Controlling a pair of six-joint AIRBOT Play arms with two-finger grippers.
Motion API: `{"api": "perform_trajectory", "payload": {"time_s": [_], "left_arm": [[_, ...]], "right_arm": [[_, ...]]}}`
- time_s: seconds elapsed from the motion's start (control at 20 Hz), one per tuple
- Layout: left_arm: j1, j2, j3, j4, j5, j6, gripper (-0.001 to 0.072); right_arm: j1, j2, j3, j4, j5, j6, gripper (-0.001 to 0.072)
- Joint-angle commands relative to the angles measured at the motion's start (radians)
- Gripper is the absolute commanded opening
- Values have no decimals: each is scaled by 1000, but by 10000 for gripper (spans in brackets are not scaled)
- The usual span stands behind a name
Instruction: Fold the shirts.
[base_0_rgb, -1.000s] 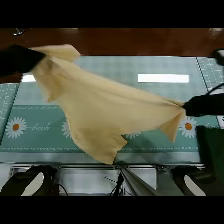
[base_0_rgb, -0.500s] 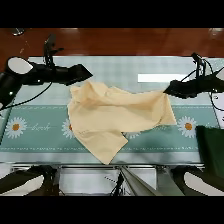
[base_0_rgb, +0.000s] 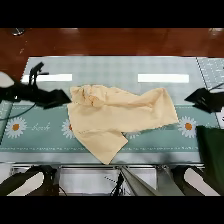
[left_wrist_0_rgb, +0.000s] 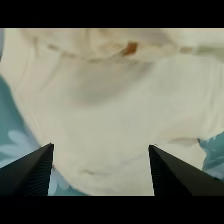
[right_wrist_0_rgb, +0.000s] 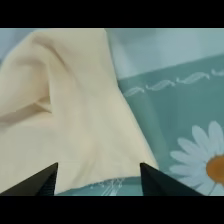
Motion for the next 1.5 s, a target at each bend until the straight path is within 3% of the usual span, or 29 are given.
{"api": "perform_trajectory", "payload": {"time_s": [0.0,0.15,0.4,0.5,0.7,0.8,0.85,0.9,0.95,1.2,1.45], "left_arm": [[105,154,-310,-51,6,43,702],[113,235,-512,-176,69,19,702],[59,238,-650,-282,165,22,702],[10,233,-684,-380,235,84,702],[-149,206,-699,-530,429,121,700],[-230,191,-695,-625,497,211,694],[-248,185,-687,-647,506,237,599],[-250,177,-676,-647,502,239,221],[-250,173,-665,-647,501,254,36],[-248,173,-638,-647,473,256,32],[-248,173,-638,-647,468,256,32]], "right_arm": [[-103,199,-321,167,-69,-103,640],[-103,291,-511,353,-106,-162,640],[-103,298,-541,388,-107,-182,640],[-103,298,-541,389,-102,-179,639],[-103,298,-541,398,-94,-177,639],[-104,298,-539,394,-101,-168,638],[-104,298,-534,372,-111,-154,637],[-104,298,-528,341,-120,-131,636],[-104,298,-523,305,-127,-117,636],[-104,291,-513,79,-148,-30,635],[-103,169,-513,177,-204,-63,632]]}}
